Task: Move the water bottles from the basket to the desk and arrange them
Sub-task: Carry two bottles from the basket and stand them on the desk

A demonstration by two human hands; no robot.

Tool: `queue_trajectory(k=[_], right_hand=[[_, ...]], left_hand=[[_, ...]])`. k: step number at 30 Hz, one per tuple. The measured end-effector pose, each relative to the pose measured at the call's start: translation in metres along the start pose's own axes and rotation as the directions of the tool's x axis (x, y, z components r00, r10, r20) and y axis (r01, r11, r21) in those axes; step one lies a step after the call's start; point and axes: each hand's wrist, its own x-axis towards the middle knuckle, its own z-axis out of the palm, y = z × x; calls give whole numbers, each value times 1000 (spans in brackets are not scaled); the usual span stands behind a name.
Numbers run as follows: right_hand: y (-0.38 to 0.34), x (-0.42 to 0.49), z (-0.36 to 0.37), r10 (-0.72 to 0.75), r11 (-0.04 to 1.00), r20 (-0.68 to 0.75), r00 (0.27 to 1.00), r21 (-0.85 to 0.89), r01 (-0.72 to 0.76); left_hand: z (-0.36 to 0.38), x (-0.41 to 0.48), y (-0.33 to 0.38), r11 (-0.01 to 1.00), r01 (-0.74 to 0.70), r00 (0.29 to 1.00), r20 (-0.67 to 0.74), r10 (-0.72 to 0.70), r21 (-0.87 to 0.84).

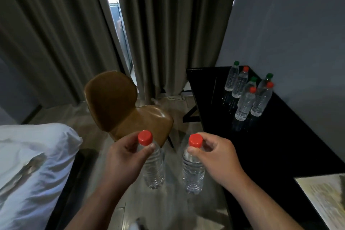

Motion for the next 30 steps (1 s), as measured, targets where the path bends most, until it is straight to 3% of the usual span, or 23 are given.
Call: queue_trajectory(k=[10,18,25,30], right_hand=[[-4,133,48,36,997,-111,993,-64,-43],[-9,216,68,110,993,-285,952,-14,-120],[14,255,40,177,981,-399,899,-3,-195],[50,292,2,206,975,-436,876,14,-222]], left_hand=[[-2,168,-43,992,-34,984,167,54,-125],[13,288,-71,980,-13,948,310,76,-201],[69,344,-73,972,-47,898,416,143,-232],[133,382,-67,987,-59,871,475,126,-153]])
